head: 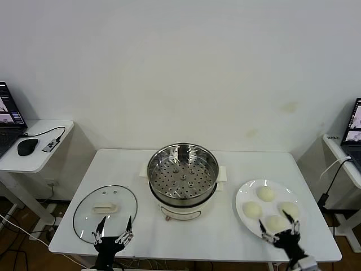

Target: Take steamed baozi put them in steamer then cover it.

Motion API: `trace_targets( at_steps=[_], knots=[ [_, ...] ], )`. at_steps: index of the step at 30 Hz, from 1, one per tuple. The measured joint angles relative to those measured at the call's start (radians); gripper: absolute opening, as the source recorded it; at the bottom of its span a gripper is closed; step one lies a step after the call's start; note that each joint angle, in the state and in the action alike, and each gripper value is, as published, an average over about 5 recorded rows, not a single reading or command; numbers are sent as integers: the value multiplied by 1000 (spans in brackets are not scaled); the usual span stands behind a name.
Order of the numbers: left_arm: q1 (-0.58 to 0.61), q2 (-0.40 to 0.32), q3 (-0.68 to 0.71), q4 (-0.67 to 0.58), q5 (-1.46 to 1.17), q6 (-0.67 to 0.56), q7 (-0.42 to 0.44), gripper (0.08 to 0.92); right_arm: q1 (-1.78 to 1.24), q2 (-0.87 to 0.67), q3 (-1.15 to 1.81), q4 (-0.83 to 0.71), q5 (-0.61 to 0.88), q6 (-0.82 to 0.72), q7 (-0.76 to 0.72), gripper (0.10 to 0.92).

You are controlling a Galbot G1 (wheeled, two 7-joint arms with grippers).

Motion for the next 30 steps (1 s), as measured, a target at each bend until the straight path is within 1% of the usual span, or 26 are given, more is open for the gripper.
trace_targets(
  at_steps=[2, 8, 12, 16, 23, 30],
  knots=[
    [-4, 3, -2, -3, 5, 5, -2, 823, 15, -32, 1, -6, -17, -10, -23, 823],
    [-26, 13, -9, -16, 39, 42, -16, 823, 126, -230, -34, -60, -96, -62, -177, 823],
    [-37, 12, -9, -22, 70, 57, -27, 823, 241, -345, -124, -112, -117, -77, -296, 823],
    [-43, 11, -13, -26, 100, 67, -33, 823, 399, -425, -268, -179, -125, -83, -417, 823],
    [-53, 6, -30, -36, 133, 74, -43, 823, 730, -482, -589, -333, -124, -86, -600, 823],
    [-68, 6, -54, -35, 146, 79, -45, 823, 1013, -465, -887, -493, -111, -81, -704, 823]
  ],
)
